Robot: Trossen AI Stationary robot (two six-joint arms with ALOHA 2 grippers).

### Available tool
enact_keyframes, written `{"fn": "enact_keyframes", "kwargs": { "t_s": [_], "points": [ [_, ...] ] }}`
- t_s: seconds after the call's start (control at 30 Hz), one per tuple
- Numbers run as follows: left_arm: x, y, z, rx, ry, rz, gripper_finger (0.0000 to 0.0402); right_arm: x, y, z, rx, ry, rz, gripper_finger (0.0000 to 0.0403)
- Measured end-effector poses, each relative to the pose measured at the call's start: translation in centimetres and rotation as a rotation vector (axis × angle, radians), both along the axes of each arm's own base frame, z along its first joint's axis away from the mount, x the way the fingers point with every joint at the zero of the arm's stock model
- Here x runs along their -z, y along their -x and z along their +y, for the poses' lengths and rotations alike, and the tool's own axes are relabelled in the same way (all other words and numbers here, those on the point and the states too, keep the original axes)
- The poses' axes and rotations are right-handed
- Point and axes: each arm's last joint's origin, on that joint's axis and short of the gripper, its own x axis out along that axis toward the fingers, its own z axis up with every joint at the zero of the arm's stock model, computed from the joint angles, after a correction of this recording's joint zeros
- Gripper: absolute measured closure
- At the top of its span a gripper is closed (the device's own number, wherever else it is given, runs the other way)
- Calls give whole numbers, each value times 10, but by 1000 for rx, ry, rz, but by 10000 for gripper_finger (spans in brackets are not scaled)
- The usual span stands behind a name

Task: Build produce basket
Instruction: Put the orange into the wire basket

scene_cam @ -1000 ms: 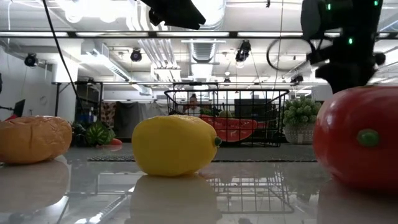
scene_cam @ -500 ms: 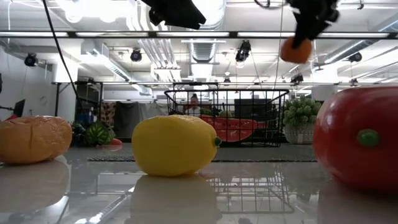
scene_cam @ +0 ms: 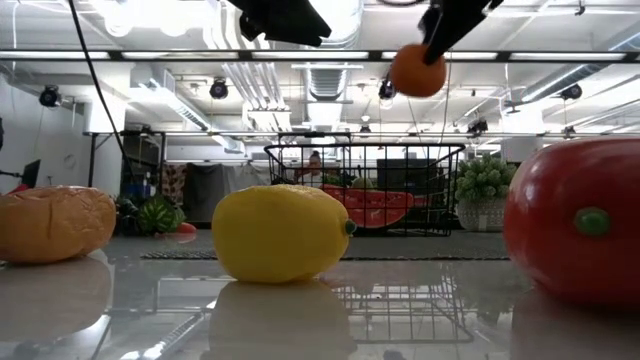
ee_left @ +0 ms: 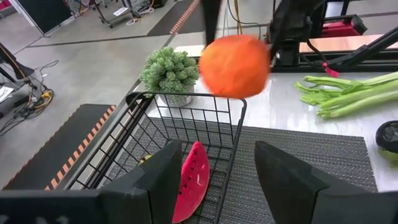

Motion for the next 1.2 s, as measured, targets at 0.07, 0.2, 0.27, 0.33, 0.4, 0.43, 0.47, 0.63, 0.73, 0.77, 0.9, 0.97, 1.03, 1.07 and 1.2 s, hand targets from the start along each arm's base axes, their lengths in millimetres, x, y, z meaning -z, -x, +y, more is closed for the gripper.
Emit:
{"fn": "enact_keyframes", "kwargs": {
  "t_s": [0.07, 0.2, 0.27, 0.33, 0.4, 0.43, 0.47, 0.63, 0.73, 0.77, 0.9, 0.97, 1.03, 1.07, 1.2],
  "points": [
    [0, 0, 0, 1, 0, 0, 217, 7, -7, -10, 31, 1, 21, 122],
    [0, 0, 0, 0, 1, -1, 217, 23, -20, -34, 104, -3, 63, 122],
    [0, 0, 0, 0, 1, -1, 217, 32, -25, -47, 134, -3, 93, 122],
    [0, 0, 0, 1, 1, -1, 217, 41, -30, -61, 164, -3, 119, 122],
    [0, 0, 0, 1, 1, -1, 217, 51, -33, -74, 192, -7, 156, 122],
    [0, 0, 0, 0, 1, -1, 217, 56, -35, -80, 206, -10, 169, 122],
    [0, 0, 0, 0, 1, -1, 217, 61, -36, -86, 223, -15, 184, 122],
    [0, 0, 0, 1, 1, -1, 217, 80, -42, -104, 261, -24, 244, 122],
    [-1, 0, 0, 0, 0, -5, 217, 88, -44, -112, 290, -2, 269, 119],
    [-1, 0, 0, -1, 0, -7, 217, 90, -45, -114, 294, 0, 277, 116],
    [-2, 0, 0, -3, -1, -15, 217, 96, -46, -118, 304, -1, 292, 92],
    [-2, 0, 0, -2, -1, -17, 217, 97, -46, -120, 305, -4, 294, 73],
    [-2, 0, 0, -2, -1, -18, 217, 96, -46, -120, 306, -1, 286, 57],
    [-2, 0, 0, -2, -1, -18, 217, 95, -46, -120, 307, 1, 278, 51],
    [-2, 0, 0, -2, -1, -18, 217, 89, -44, -119, 313, 7, 248, 43]
  ]
}}
